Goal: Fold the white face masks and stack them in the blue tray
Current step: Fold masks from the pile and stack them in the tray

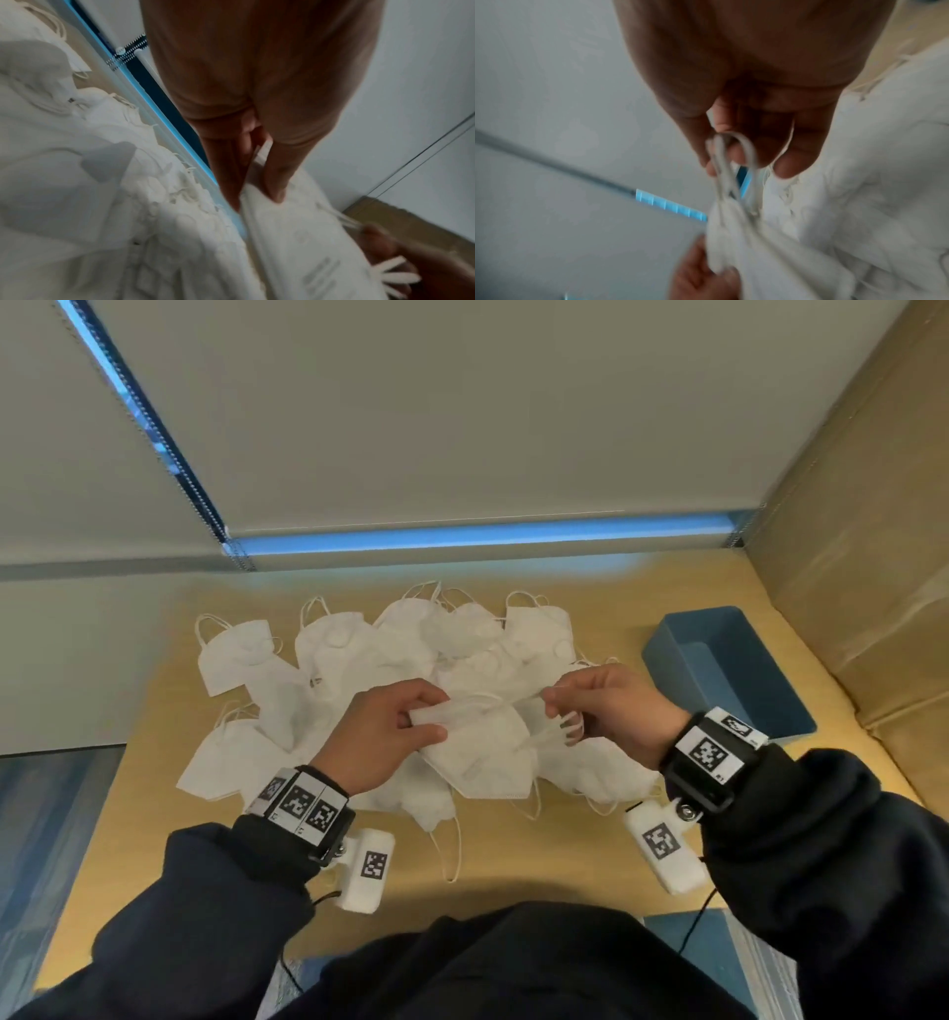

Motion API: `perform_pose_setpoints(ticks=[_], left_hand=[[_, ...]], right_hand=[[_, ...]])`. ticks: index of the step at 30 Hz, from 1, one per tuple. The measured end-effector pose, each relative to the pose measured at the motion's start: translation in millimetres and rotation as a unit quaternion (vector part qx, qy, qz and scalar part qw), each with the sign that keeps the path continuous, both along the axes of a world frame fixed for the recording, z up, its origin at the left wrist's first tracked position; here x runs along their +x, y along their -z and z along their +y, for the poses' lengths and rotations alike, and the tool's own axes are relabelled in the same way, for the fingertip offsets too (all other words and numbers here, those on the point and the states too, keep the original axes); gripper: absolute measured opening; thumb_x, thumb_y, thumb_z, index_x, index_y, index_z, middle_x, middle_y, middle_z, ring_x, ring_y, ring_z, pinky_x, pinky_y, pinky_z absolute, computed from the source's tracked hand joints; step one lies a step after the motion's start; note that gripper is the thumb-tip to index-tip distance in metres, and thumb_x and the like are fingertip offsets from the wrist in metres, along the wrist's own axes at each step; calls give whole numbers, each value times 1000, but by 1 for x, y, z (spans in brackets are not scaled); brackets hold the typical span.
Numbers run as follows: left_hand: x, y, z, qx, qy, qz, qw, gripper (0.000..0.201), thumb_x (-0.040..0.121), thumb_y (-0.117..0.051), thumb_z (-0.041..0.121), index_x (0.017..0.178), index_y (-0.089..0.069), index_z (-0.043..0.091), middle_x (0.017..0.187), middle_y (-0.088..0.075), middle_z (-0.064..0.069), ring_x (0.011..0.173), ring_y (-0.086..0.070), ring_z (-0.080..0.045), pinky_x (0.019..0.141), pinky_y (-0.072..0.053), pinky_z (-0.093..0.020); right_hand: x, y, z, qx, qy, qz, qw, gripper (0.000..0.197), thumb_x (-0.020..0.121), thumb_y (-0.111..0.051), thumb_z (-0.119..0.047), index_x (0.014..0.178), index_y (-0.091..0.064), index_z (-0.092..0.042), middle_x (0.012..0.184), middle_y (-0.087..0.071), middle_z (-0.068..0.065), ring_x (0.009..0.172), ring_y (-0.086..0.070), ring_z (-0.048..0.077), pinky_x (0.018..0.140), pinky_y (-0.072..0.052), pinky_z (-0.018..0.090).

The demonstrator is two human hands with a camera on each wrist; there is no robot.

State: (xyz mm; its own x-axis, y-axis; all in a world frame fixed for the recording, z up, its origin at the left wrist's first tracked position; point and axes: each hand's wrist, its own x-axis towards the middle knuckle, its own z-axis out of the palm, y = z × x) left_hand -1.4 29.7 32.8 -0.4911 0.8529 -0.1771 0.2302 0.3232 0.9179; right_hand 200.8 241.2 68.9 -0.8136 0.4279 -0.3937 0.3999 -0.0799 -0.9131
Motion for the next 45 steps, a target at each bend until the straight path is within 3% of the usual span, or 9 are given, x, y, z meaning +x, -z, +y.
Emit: perform_pose_setpoints(ticks=[4,6,10,18,26,29,32,40,45], left_hand=[[4,7,35,-19,-22,28,999,28,85,-81,10,97,-75,34,99,-77,8,90,-74,-18,83,-62,-41],[14,2,68,-13,24,83,996,29,89,-76,12,97,-71,39,95,-75,16,87,-72,-12,82,-61,-36],[41,-10,137,-13,116,202,972,22,100,-62,18,120,-67,26,102,-72,10,91,-68,-11,85,-54,-33],[48,-45,265,34,123,267,955,17,94,-69,17,109,-76,22,95,-72,13,86,-66,-8,85,-49,-17],[112,-10,403,-18,287,272,918,25,96,-57,11,117,-70,15,107,-72,-4,94,-61,-18,87,-49,-32],[117,17,404,-82,317,283,902,27,97,-55,9,120,-68,13,113,-72,-10,103,-64,-28,82,-43,-29],[119,26,383,-86,290,275,913,30,97,-53,11,123,-66,16,116,-71,-9,104,-64,-29,84,-46,-31],[143,21,315,-102,187,184,960,23,92,-62,12,112,-72,19,95,-70,1,92,-65,-23,76,-47,-30],[125,0,335,-75,177,296,936,20,93,-68,30,110,-78,25,101,-73,1,93,-64,-20,81,-50,-34]], right_hand=[[38,-7,40,-217,108,99,965,28,98,-54,-16,71,-54,-10,80,-54,7,95,-59,27,103,-47,47],[53,-9,54,-250,101,121,955,30,95,-56,-15,66,-46,-12,69,-48,10,75,-58,30,91,-50,45],[83,-6,101,43,89,31,995,25,94,-67,-9,73,-55,-5,60,-47,9,56,-46,17,59,-41,25],[139,-10,182,54,297,92,949,28,90,-69,-1,66,-59,-12,53,-50,-1,56,-47,18,48,-35,24],[153,39,205,-52,412,42,909,27,95,-62,-8,72,-52,-16,57,-49,3,57,-51,20,52,-47,30],[163,62,215,-33,398,15,917,22,96,-64,-8,75,-57,-11,60,-56,8,59,-58,22,60,-60,34],[162,69,234,96,330,-13,939,18,94,-68,-13,78,-64,-8,61,-66,7,61,-61,20,72,-55,36],[129,58,284,132,150,-13,980,2,89,-72,0,88,-71,-1,65,-69,21,58,-63,29,64,-52,38],[119,48,291,144,116,-50,982,10,82,-78,2,84,-75,-7,73,-73,15,61,-65,19,60,-54,32]])
